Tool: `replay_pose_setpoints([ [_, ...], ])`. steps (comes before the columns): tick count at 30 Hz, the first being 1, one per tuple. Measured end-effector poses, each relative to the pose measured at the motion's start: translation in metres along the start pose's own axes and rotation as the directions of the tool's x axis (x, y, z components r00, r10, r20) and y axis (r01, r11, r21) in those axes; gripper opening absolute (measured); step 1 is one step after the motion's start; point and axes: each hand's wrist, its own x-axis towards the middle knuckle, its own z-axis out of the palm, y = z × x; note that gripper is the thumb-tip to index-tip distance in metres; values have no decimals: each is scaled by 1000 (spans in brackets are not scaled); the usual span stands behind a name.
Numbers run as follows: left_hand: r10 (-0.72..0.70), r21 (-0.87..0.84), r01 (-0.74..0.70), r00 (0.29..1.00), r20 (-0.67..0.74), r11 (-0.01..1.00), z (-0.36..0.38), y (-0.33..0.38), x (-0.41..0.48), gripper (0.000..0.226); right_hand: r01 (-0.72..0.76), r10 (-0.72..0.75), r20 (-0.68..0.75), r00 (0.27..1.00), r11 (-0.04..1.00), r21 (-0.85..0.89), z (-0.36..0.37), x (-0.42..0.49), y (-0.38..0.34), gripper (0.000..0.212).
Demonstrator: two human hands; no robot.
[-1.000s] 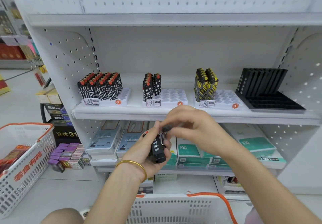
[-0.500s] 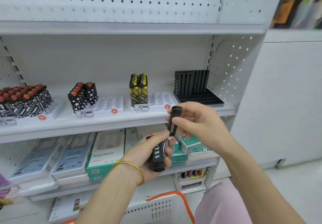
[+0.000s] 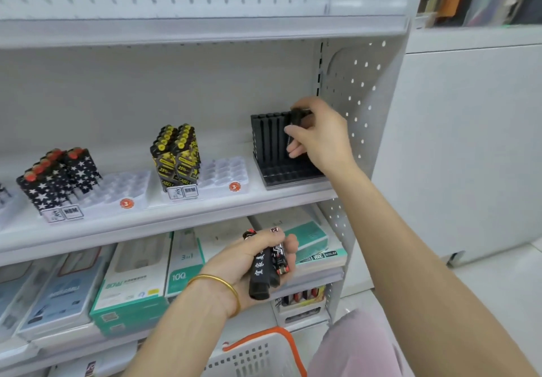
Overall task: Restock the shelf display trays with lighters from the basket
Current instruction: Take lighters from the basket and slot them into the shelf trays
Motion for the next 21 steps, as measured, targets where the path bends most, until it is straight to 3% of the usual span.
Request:
replay_pose_setpoints([
  [4, 17, -3, -16, 1000, 17, 1000, 2, 3, 5, 34, 62, -61, 13, 998, 994, -91, 3, 4, 4, 29],
  [8, 15, -19, -15, 1000, 6, 1000, 4, 4, 9, 14, 150, -141, 54, 989, 961, -233, 4, 3, 5, 30],
  [13, 15, -3, -15, 999, 42, 1000, 0, 5, 13, 38, 131, -124, 44, 991, 957, -257, 1, 4, 8, 39],
  [21, 10, -3, -10, 999, 52, 1000, -1, 6, 14, 42, 184, -167, 78, 983, 920, -345, 0, 9, 6, 30],
])
